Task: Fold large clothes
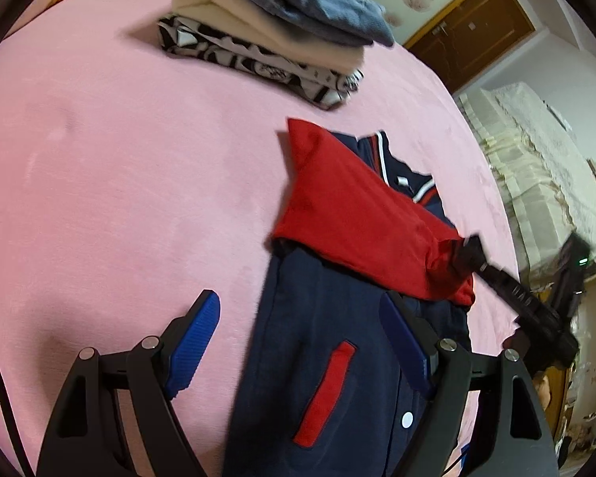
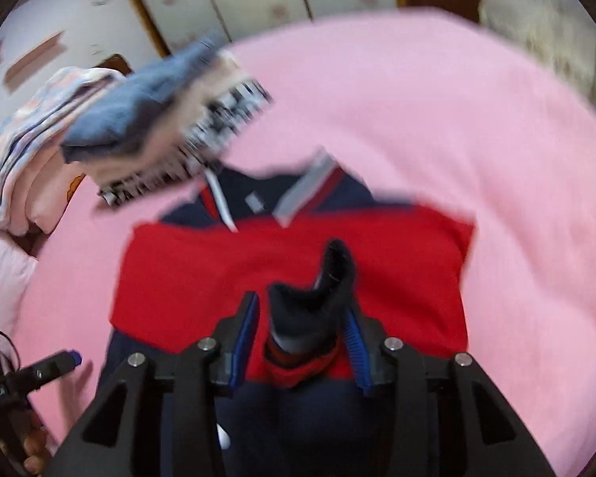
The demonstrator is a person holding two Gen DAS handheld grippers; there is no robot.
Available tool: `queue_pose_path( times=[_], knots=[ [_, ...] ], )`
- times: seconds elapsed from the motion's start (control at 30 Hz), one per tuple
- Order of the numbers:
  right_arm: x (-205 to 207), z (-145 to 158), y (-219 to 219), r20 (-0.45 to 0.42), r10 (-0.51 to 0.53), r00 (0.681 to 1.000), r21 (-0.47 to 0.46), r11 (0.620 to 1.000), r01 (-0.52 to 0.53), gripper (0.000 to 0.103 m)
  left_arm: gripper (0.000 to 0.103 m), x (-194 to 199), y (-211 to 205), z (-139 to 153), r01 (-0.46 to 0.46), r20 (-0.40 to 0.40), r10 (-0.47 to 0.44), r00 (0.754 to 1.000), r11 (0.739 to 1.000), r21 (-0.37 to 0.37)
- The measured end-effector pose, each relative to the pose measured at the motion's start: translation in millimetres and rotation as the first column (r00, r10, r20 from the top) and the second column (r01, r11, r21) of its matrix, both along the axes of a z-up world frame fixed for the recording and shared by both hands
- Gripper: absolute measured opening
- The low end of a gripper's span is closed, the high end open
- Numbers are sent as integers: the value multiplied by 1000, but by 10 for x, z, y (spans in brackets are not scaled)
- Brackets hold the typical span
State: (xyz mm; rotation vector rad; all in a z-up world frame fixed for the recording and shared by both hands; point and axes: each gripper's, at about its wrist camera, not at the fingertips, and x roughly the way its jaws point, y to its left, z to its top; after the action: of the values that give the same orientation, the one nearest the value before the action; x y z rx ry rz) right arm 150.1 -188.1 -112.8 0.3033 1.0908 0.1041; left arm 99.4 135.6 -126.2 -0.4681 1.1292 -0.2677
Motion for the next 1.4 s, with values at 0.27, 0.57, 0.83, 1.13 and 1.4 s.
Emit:
queue_pose_path(
  times=[0.27, 0.57, 0.83, 1.13, 1.4],
  knots=[
    [0, -134, -381, -76, -20, 997, 214, 976, 36, 54, 81, 195, -186, 15, 58, 7, -58, 998, 998, 27],
    [168, -184, -608, -185, -37, 982, 352, 931, 101, 54, 81, 889, -323, 7, 108, 7, -109, 994, 992, 70],
    [280, -234, -703, -263, -27, 964, 338, 934, 118, 54, 78, 1176, -623, -232, 200, -53, -196, 979, 974, 105],
    [327, 41, -593, -124, 66, 990, 118, 992, -51, 6, 26, 1167, -675, -216, 219, -39, -216, 976, 964, 153],
    [497, -13, -651, 21, 32, 999, -18, 999, -32, 8, 15, 1156, -654, -184, 167, 31, -176, 984, 968, 187]
  ],
)
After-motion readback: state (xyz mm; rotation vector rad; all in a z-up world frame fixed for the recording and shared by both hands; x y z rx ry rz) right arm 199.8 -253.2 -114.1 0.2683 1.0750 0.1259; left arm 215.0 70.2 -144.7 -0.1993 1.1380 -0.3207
